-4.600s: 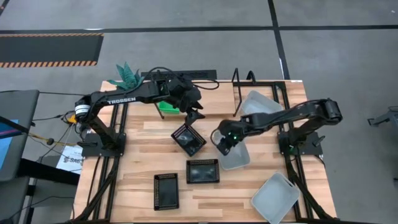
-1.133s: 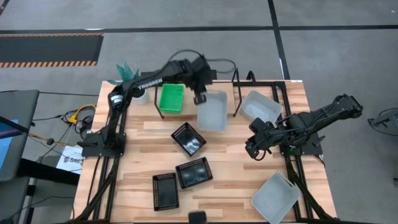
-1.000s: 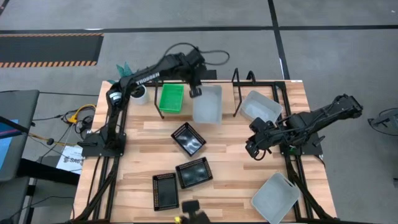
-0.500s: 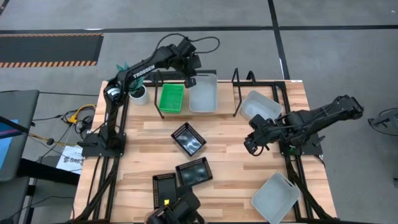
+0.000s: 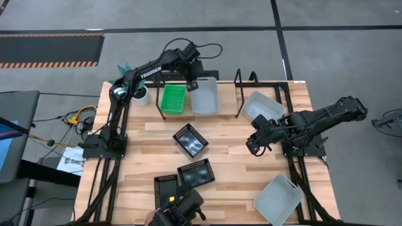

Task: Stack baskets on shelf by color
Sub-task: Put the left gray bin on the shelf, then stack the top gray bin on top of the gray bin on the shelf

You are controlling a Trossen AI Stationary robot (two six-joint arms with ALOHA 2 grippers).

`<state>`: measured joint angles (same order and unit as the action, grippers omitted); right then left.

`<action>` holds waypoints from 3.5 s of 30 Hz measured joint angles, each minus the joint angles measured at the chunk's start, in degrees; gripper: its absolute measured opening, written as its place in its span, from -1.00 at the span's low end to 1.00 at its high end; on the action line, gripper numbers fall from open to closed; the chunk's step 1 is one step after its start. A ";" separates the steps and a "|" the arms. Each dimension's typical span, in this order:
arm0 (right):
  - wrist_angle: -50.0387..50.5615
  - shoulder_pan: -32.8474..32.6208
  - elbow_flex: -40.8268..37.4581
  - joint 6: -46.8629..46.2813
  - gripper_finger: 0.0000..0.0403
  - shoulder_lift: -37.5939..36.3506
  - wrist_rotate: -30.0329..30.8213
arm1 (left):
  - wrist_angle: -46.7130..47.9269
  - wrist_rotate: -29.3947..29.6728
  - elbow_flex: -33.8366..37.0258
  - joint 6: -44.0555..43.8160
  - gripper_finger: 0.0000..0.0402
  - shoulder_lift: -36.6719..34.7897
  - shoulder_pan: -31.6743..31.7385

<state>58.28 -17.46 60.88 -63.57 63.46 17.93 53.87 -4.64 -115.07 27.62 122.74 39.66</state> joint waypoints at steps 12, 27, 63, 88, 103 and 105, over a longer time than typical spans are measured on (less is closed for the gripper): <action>0.00 -0.19 0.00 -1.95 -0.29 0.01 -0.07 | -0.51 2.78 -0.76 -0.15 -0.58 0.11 0.33; -0.02 -0.17 0.00 -2.37 0.01 -0.15 -0.35 | 0.22 4.91 -7.73 -1.31 0.06 0.15 -0.07; 21.42 21.02 -0.31 22.35 -0.04 14.55 0.22 | 7.06 -7.13 -19.93 -11.53 0.06 -5.22 -14.94; 21.70 31.11 -0.31 37.75 -0.03 7.37 -1.55 | 8.45 -10.60 -19.93 -21.67 0.06 -16.26 -20.72; 21.68 31.77 -0.32 38.22 -0.01 7.11 -4.79 | 12.21 -10.36 -19.93 -19.94 0.06 -25.77 -26.04; 21.83 31.85 -0.31 36.95 0.00 7.11 -4.79 | 12.74 -10.15 -19.93 -19.93 0.06 -26.84 -26.64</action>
<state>80.12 14.39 60.58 -26.62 70.57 13.15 66.61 -14.79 -135.00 7.69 95.89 13.02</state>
